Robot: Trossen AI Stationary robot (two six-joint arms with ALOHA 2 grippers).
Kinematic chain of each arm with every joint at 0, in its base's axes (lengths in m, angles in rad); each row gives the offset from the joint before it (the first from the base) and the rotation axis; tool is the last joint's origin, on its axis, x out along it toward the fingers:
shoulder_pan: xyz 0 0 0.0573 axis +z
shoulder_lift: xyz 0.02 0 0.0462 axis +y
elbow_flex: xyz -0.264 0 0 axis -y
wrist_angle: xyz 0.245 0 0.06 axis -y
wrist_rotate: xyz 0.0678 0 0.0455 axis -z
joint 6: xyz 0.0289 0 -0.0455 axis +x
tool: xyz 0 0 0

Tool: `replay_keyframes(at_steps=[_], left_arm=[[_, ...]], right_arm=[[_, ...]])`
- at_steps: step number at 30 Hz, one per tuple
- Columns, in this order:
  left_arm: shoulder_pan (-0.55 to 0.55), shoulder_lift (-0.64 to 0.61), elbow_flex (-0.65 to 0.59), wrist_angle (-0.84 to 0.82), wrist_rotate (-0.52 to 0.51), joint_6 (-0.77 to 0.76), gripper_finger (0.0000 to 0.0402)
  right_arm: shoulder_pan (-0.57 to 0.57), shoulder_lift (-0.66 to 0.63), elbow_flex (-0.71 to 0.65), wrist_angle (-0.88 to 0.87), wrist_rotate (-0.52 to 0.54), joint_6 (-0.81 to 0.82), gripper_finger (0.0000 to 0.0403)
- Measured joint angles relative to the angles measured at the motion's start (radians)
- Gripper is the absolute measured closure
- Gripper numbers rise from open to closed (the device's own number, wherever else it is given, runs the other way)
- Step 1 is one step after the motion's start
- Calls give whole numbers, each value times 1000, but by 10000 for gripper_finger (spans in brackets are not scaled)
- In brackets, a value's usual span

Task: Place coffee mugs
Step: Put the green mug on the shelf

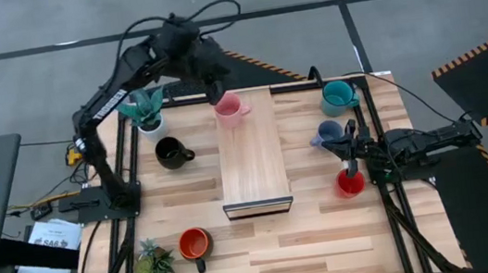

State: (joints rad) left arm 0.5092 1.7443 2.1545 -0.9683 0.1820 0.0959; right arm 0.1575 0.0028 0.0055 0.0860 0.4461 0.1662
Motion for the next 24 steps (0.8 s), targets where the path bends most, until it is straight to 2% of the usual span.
replay_keyframes(at_steps=[3, 6, 10, 15, 20, 24], left_arm=[[-5, -110, -202, 151, 14, 3, 246], [-6, -250, -460, 335, 47, -3, 246], [-10, -479, -825, 650, 103, -18, 246], [-51, -759, -1230, 994, 124, -26, 246], [-81, -965, -1500, 1205, 88, 19, 246], [-91, -1064, -1609, 1275, 105, 23, 246]], right_arm=[[0, 0, 0, 0, 0, 0, 365], [0, 0, 0, 0, 0, 0, 365], [0, 0, 0, 0, 0, 0, 365], [0, 0, 0, 0, 0, 0, 365], [0, 0, 0, 0, 0, 0, 365], [0, 0, 0, 0, 0, 0, 365]])
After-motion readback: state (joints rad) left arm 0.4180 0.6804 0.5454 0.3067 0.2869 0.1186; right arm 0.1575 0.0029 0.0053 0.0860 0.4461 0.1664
